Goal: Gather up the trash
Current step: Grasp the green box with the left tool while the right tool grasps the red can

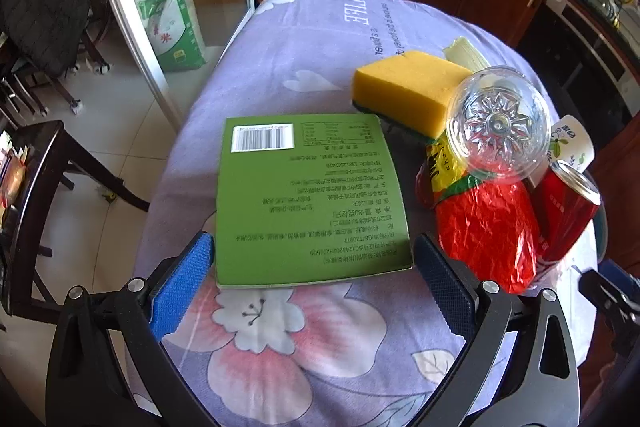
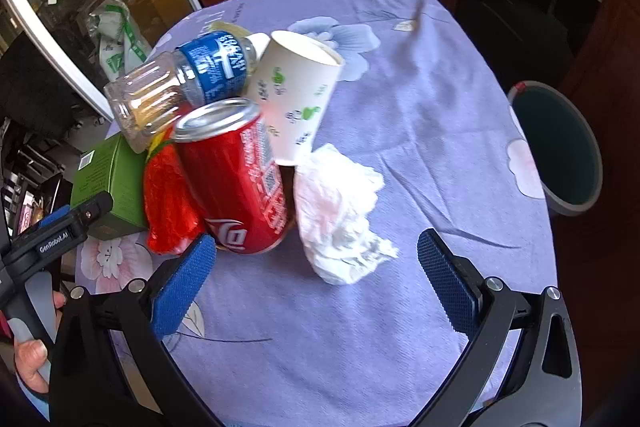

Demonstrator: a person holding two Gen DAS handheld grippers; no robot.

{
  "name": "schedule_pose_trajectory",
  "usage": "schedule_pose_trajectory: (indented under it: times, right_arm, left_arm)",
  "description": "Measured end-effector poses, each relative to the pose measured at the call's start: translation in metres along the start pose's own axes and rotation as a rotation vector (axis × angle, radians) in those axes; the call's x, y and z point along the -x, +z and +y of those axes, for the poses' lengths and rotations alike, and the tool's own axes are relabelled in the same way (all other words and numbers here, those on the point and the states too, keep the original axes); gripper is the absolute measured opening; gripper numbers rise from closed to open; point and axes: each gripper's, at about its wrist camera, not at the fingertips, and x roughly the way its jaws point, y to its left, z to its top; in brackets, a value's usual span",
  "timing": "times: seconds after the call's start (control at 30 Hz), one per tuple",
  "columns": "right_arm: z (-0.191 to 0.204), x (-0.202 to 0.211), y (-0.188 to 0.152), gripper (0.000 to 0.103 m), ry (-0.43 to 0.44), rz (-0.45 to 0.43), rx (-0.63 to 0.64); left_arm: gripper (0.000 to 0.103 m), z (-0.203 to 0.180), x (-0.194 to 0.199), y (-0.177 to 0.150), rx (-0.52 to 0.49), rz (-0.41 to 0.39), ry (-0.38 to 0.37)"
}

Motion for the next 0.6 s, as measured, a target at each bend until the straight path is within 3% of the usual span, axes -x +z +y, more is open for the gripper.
schedule_pose_trajectory:
  times: [0.23,0.37,0.6]
  right_arm:
    - [0.04,-0.012,0.012,0.096,0.028,-0.049,0.079]
    - [0.051,-0.017,0.013,0.085,0.027,-0.052,0.099]
    - [0.053,-0.036,0.011,0.065,0.051,-0.004,0.097]
  left_arm:
    - [0.099,0.028,0.018,-0.018,0.014,-0.045,-0.063]
    - [0.099,0.046,0.023,-0.028,-0.057,-0.083,-0.045]
    - [0.099,0.072,0.006,-0.031,-0.134,-0.055,-0.164]
